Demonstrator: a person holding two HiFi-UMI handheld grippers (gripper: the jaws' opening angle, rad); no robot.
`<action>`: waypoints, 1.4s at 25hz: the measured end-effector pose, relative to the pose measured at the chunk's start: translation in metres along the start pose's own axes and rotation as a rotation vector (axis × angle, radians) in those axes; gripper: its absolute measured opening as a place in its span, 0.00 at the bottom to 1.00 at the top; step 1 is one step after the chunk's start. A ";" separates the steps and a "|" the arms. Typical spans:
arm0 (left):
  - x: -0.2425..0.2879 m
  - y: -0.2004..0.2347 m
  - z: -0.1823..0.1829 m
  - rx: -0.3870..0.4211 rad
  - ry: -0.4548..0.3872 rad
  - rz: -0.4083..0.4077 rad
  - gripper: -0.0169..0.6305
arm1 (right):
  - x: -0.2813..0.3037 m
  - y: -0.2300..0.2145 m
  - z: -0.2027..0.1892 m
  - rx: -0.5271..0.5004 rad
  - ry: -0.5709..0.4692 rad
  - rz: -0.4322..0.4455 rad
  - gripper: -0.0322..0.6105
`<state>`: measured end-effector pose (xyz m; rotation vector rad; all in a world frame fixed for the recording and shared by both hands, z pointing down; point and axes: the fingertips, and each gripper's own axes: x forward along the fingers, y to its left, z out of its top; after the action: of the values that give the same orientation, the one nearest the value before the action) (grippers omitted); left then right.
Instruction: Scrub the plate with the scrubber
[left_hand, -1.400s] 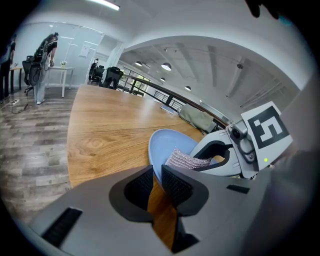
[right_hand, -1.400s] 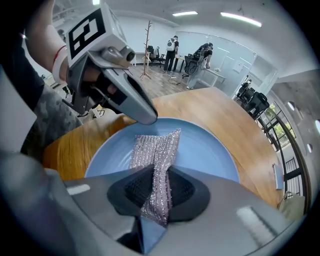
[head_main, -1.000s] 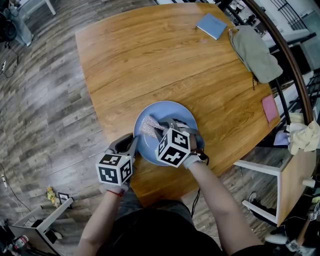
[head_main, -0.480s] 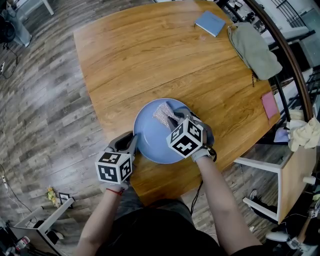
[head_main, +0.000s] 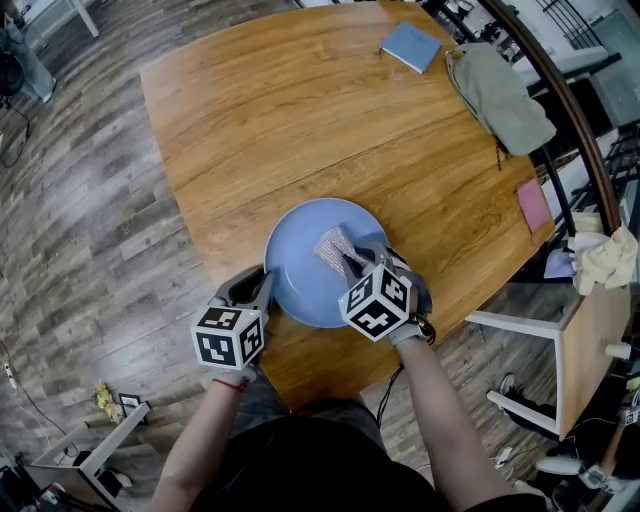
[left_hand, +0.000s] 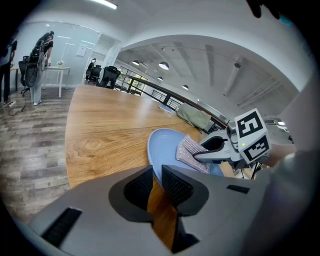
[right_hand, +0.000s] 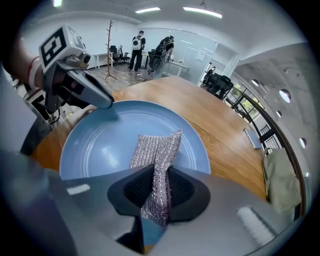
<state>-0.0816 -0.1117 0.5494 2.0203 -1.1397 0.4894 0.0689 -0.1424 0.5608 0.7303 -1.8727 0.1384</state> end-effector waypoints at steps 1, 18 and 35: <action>0.000 0.000 0.000 0.002 0.001 -0.001 0.10 | -0.001 0.006 0.000 -0.001 -0.001 0.007 0.17; 0.003 0.001 0.002 -0.029 -0.013 -0.040 0.10 | -0.008 0.090 0.020 -0.120 -0.027 0.164 0.17; -0.034 -0.007 0.053 0.337 -0.216 0.109 0.09 | -0.093 0.039 0.023 0.457 -0.456 0.162 0.17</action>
<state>-0.0952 -0.1307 0.4902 2.3539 -1.3782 0.5588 0.0517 -0.0815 0.4792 0.9778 -2.3714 0.5566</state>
